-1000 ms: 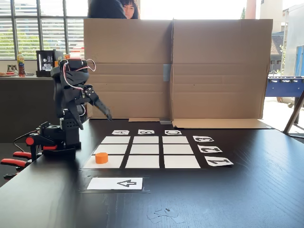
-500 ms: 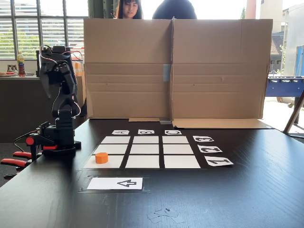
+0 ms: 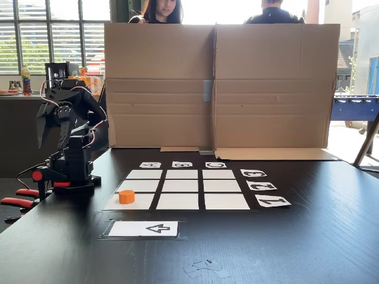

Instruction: Pick up the round, orange token and place it in the grid on square A1.

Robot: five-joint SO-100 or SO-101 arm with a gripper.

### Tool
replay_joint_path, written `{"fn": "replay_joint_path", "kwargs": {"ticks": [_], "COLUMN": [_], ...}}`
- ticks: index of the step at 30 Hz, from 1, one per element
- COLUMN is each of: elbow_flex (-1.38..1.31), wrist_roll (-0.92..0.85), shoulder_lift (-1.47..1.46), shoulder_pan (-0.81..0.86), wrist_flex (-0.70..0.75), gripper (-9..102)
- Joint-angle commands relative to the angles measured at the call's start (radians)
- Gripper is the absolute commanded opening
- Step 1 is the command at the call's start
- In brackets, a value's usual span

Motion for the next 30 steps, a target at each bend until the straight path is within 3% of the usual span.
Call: {"fn": "replay_joint_path", "kwargs": {"ticks": [1,12,30], "elbow_flex": [0.06,0.321,0.557], "wrist_roll": [-0.005,-0.005,-0.037], "shoulder_lift": [0.034,0.181,0.337], "shoulder_pan": [0.017,0.057,0.078], "wrist_flex": [-0.052,-0.224,-0.245], "gripper": [17,17,12]}}
